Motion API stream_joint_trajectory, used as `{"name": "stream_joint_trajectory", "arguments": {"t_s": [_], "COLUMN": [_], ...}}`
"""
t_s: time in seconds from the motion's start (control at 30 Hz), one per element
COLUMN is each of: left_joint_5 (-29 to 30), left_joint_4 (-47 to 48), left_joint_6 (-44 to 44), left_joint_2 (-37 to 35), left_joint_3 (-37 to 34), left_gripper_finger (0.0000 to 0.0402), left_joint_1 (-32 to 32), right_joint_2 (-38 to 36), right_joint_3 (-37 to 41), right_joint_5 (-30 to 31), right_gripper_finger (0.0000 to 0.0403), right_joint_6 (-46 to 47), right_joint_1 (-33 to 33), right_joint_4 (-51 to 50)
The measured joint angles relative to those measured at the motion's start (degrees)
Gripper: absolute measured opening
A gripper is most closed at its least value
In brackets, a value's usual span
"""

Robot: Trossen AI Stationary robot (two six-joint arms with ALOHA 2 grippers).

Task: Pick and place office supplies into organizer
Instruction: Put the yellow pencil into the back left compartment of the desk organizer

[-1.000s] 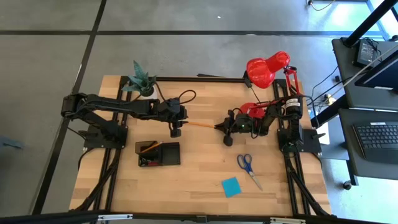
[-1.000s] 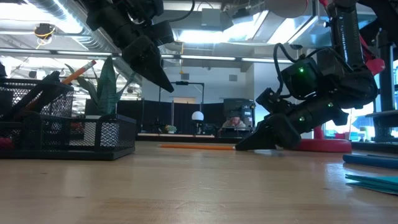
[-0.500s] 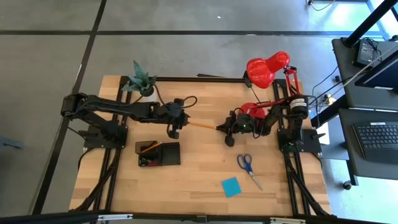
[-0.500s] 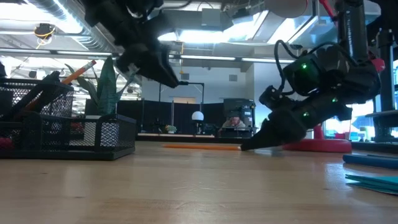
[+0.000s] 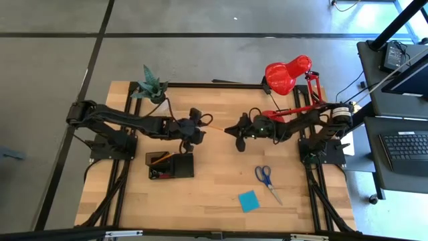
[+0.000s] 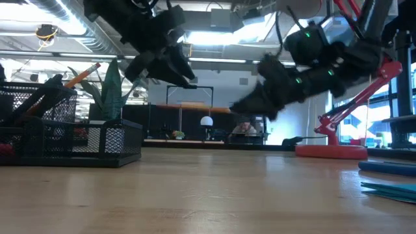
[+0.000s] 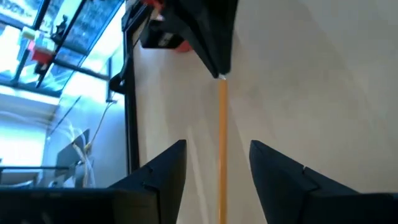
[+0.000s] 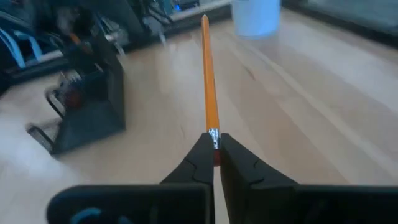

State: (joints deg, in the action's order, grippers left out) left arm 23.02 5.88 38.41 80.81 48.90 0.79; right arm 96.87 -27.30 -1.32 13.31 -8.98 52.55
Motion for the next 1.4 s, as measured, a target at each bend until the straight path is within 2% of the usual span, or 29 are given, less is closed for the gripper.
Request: {"name": "stream_joint_trajectory", "arguments": {"t_s": [0.23, 0.4, 0.57, 0.63, 0.93, 1.27, 1.4], "left_joint_5": [6.1, 9.5, 15.8, 16.5, 16.4, 15.5, 14.3], "left_joint_4": [1.4, 4.6, 4.6, 4.7, 4.7, 5.1, 5.3], "left_joint_6": [-3.1, -7.8, -12.2, -12.2, -12.3, -11.9, -10.6], "left_joint_2": [2.4, 4.4, 5.4, 5.4, 5.4, 5.4, 5.4], "left_joint_3": [0.0, 0.0, 0.0, 0.0, 0.0, 0.0, 0.0], "left_gripper_finger": [0.0182, 0.0182, 0.0178, 0.0172, 0.0114, 0.0023, 0.0012], "left_joint_1": [0.8, 0.7, 0.7, 0.7, 0.7, 0.8, 0.8], "right_joint_2": [-0.1, -0.1, -0.1, -0.1, -0.1, -0.2, -0.3], "right_joint_3": [-12.0, -18.6, -22.2, -22.6, -22.6, -22.7, -22.7], "right_joint_5": [0.2, 7.0, 8.3, 8.3, 8.9, 10.1, 9.4], "right_gripper_finger": [0.0012, 0.0012, 0.0012, 0.0012, 0.0012, 0.0012, 0.0043], "right_joint_6": [-3.2, -7.6, -9.3, -9.4, -9.4, -11.3, -13.5], "right_joint_1": [2.2, 4.4, 5.6, 5.8, 5.8, 5.8, 5.8], "right_joint_4": [-16.6, -24.7, -28.0, -28.4, -29.9, -30.5, -30.7]}}
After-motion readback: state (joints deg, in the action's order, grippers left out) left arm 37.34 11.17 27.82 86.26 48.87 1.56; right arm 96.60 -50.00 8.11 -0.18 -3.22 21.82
